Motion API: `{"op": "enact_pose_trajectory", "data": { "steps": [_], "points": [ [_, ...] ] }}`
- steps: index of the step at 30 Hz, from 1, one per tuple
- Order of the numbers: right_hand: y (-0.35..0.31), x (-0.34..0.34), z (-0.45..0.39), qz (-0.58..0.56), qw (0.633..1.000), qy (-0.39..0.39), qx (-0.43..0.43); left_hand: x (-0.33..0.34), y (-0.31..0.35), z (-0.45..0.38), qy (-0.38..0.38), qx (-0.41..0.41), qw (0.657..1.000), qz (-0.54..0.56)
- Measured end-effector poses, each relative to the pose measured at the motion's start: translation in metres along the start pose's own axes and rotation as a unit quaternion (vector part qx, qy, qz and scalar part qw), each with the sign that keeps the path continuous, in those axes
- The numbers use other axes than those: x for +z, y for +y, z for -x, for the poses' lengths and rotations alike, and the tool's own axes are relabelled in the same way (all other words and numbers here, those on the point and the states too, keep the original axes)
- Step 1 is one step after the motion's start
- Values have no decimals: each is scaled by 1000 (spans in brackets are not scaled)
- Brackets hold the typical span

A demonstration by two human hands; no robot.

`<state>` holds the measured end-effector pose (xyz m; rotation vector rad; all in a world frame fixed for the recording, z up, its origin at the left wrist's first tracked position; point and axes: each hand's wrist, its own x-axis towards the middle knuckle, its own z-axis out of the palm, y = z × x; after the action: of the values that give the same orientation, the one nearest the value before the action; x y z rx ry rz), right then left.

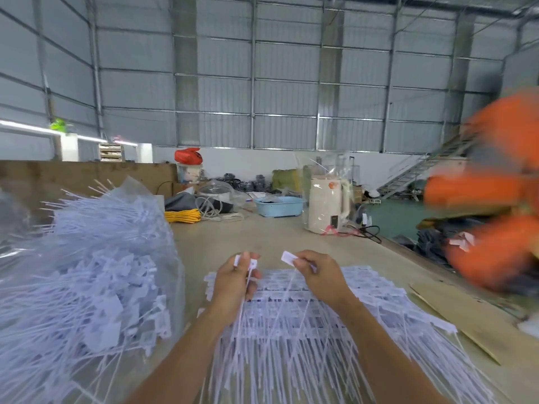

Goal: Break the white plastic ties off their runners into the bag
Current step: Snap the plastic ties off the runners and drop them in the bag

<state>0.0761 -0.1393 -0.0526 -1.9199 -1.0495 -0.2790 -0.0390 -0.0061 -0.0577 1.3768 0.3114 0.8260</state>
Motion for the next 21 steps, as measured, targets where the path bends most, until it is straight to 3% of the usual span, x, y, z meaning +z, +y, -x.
{"op": "enact_pose_trajectory", "data": {
  "steps": [3, 6, 8, 10, 12, 15, 18, 21],
  "points": [
    [7, 7, 0, 51, 999, 9, 16, 9, 45, 5, 17, 40, 997, 71],
    [11, 10, 2, 62, 998, 17, 7, -4, 102, 7, 61, 158, 980, 108],
    [9, 11, 3, 63, 998, 18, 2, -28, 127, 8, 117, 223, 968, -4],
    [7, 12, 3, 69, 997, 18, 1, -62, 139, 3, 166, 213, 936, -228],
    [7, 11, 3, 71, 997, 19, 3, -95, 139, -4, 172, 133, 865, -452],
    [6, 11, 4, 65, 998, 16, 6, -135, 120, -11, 147, 41, 716, -681],
    [5, 9, 4, 49, 999, 18, 14, -154, 89, -6, 153, -51, 604, -781],
    [6, 8, 4, 40, 999, 21, 17, -156, 70, 1, 155, -87, 555, -813]
  ]
}}
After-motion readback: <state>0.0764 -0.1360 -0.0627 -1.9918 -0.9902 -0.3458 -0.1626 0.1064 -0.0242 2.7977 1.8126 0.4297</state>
